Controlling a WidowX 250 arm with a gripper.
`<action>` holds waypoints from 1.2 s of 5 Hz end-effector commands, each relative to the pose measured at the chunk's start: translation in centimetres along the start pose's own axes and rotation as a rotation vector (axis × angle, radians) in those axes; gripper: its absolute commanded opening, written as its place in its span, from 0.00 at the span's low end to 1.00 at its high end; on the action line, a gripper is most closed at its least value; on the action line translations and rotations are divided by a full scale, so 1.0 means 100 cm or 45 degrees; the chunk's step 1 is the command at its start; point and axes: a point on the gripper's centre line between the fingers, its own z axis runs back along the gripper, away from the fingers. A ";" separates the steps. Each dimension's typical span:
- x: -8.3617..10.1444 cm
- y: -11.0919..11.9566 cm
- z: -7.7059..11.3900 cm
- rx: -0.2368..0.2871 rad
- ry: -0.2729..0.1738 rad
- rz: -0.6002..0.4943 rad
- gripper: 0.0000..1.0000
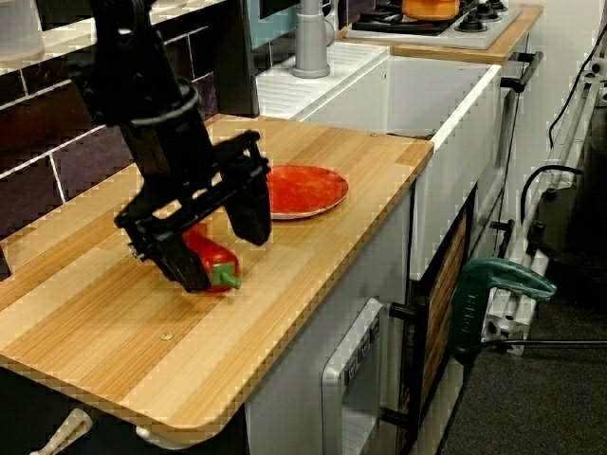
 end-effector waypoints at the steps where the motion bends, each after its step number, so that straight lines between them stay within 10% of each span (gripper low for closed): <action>1: -0.026 -0.004 0.048 0.045 -0.100 -0.001 1.00; 4: -0.014 -0.004 0.075 0.037 -0.132 -0.068 1.00; 5: 0.006 -0.017 0.065 0.171 0.012 -0.366 1.00; 6: 0.014 -0.020 0.053 0.161 0.070 -0.520 1.00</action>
